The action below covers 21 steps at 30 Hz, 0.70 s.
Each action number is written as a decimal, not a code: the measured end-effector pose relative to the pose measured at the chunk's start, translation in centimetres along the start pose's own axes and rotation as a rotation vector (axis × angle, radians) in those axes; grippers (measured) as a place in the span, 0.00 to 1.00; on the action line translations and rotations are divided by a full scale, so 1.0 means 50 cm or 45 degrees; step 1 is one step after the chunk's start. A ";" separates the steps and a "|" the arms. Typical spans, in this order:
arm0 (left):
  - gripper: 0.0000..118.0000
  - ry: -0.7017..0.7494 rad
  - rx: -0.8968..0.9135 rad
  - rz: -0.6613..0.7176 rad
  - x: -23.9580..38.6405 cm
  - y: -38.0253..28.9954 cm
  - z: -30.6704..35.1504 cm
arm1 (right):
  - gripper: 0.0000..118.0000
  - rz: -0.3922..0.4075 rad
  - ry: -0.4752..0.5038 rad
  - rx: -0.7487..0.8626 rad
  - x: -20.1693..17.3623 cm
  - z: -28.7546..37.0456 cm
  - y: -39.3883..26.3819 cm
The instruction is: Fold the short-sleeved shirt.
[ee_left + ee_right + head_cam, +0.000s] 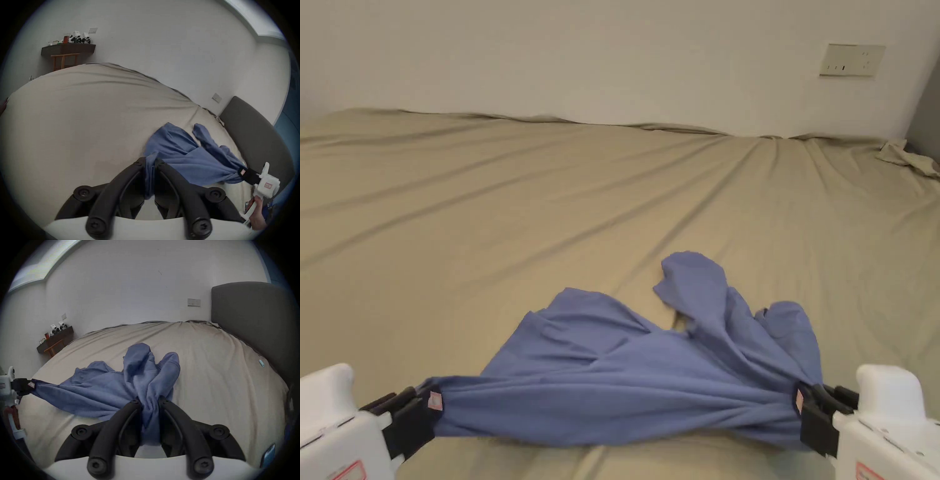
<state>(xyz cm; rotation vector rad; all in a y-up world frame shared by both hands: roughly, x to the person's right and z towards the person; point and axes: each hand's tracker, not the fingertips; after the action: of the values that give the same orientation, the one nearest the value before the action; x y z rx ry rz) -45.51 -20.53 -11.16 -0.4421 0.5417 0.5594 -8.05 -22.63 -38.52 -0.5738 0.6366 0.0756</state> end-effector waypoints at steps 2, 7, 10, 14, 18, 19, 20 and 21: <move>0.07 -0.001 -0.005 -0.006 0.001 -0.024 0.058 | 0.15 0.001 -0.007 -0.019 0.001 0.061 -0.038; 0.07 -0.009 -0.062 0.002 -0.010 -0.125 0.173 | 0.15 -0.026 -0.038 -0.082 0.011 0.218 -0.152; 0.07 0.044 -0.143 -0.027 -0.021 -0.188 0.223 | 0.15 -0.008 -0.066 -0.126 0.017 0.287 -0.207; 0.07 0.082 -0.239 -0.005 -0.057 -0.228 0.215 | 0.15 0.010 -0.061 -0.186 0.022 0.296 -0.229; 0.62 0.058 -0.303 0.044 -0.061 -0.211 0.222 | 0.97 0.055 -0.081 -0.289 0.018 0.295 -0.199; 0.66 0.054 -0.290 0.024 -0.054 -0.202 0.242 | 1.00 0.048 -0.077 -0.264 0.017 0.315 -0.191; 0.66 0.093 -0.254 -0.069 -0.043 -0.187 0.263 | 1.00 0.035 -0.089 -0.239 0.020 0.332 -0.180; 0.66 0.146 -0.219 -0.168 -0.017 -0.172 0.292 | 1.00 0.022 -0.089 -0.230 0.021 0.353 -0.163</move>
<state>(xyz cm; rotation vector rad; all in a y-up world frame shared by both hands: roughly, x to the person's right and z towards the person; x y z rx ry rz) -35.76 -19.70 2.70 -0.6719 0.5719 0.4574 4.28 -20.28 -23.64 -0.7365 0.5704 0.1700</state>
